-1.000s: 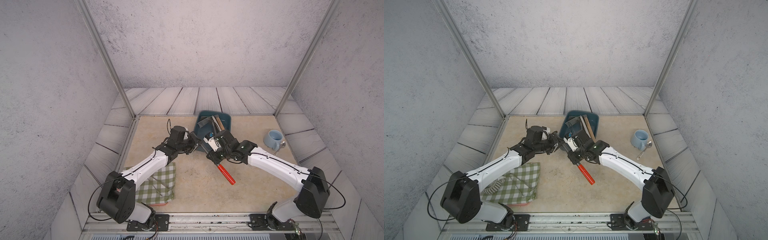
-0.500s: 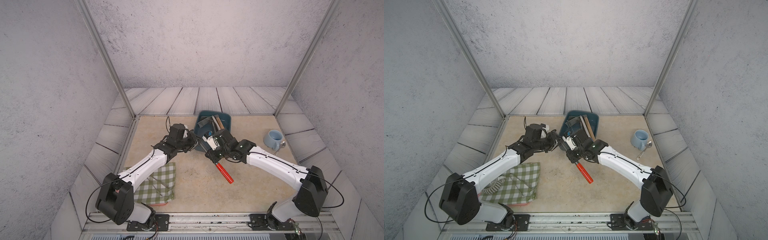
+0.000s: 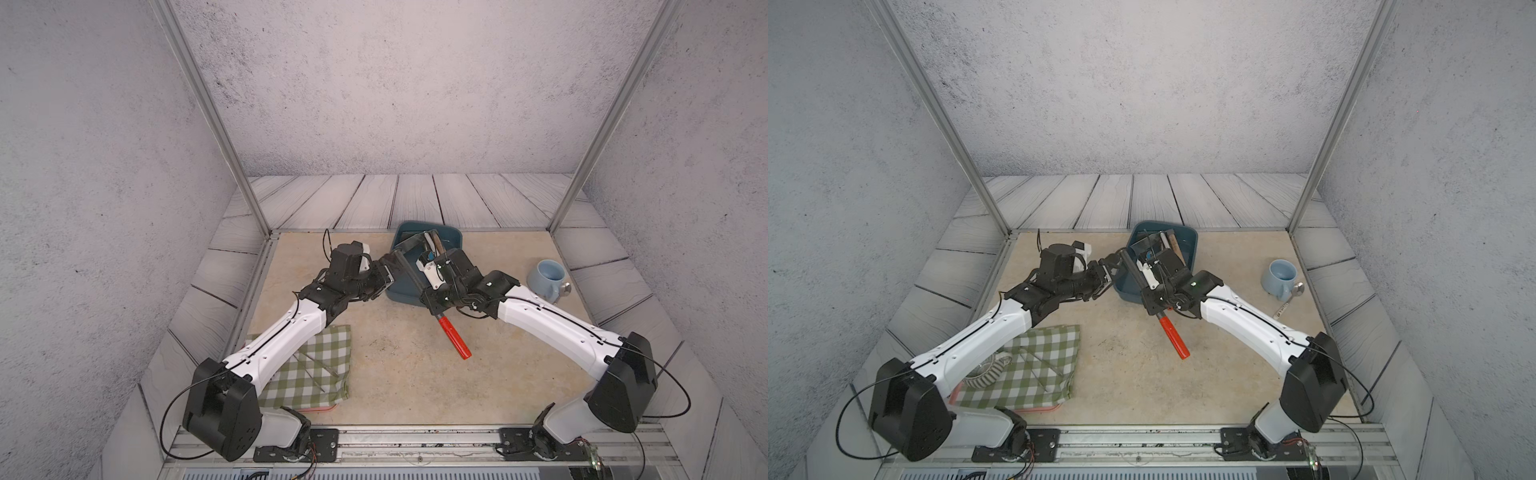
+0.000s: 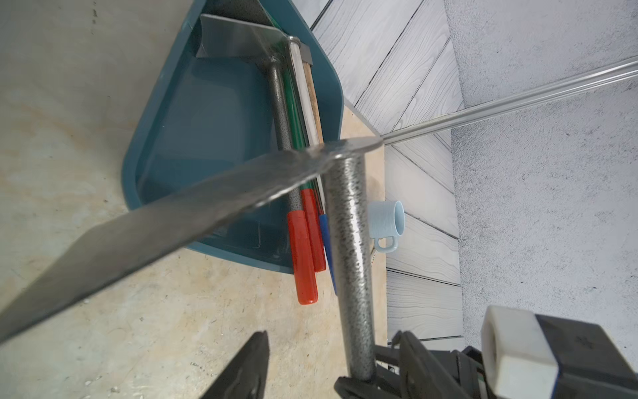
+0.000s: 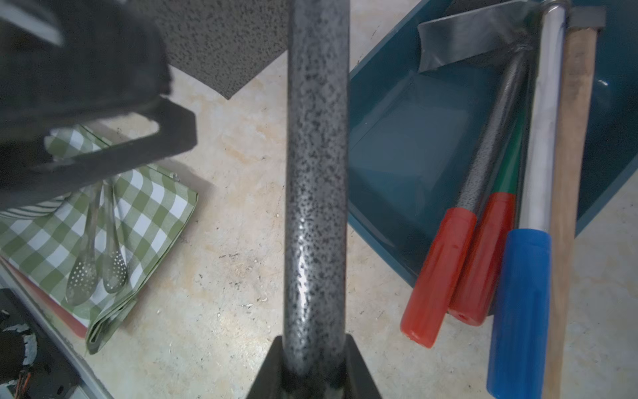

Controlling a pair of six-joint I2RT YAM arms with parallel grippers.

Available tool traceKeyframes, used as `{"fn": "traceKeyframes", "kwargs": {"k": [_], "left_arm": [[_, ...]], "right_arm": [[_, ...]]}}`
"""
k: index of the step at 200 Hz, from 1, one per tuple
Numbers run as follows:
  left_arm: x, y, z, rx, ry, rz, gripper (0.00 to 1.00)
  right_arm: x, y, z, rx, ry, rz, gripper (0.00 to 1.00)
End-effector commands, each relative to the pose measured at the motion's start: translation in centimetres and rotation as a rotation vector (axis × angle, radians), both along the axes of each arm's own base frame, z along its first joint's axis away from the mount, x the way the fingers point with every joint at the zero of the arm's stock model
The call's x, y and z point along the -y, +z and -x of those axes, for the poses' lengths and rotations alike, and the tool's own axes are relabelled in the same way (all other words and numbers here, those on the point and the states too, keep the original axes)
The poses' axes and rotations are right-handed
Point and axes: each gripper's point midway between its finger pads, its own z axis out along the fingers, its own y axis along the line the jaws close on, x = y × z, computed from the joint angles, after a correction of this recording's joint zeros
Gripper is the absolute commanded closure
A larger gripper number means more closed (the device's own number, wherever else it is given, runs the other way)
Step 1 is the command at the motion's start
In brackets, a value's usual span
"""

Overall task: Put the small hoe into the storage box
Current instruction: Pick up the hoe from the center of the board, then place the hoe in the storage box.

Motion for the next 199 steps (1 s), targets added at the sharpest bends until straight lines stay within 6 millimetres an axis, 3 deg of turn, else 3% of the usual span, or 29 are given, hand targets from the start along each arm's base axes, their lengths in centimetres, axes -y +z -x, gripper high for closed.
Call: {"fn": "traceKeyframes", "kwargs": {"k": [1, 40, 143, 199], "left_arm": [[-1.8, 1.5, 0.1, 0.049, -0.002, -0.022, 0.38], [-5.4, 1.3, -0.4, 0.07, 0.03, -0.095, 0.38], [-13.2, -0.1, -1.5, 0.195, 0.144, -0.292, 0.38], [-15.0, -0.5, -1.4, 0.208, 0.188, -0.33, 0.39]], "right_arm": [[0.1, 2.4, -2.1, 0.05, -0.06, -0.049, 1.0], [1.2, 2.2, -3.9, 0.002, -0.108, -0.064, 1.0], [1.7, 1.8, -8.5, -0.1, -0.189, -0.115, 1.0], [2.0, 0.5, -11.2, -0.153, -0.215, -0.112, 1.0]]}}
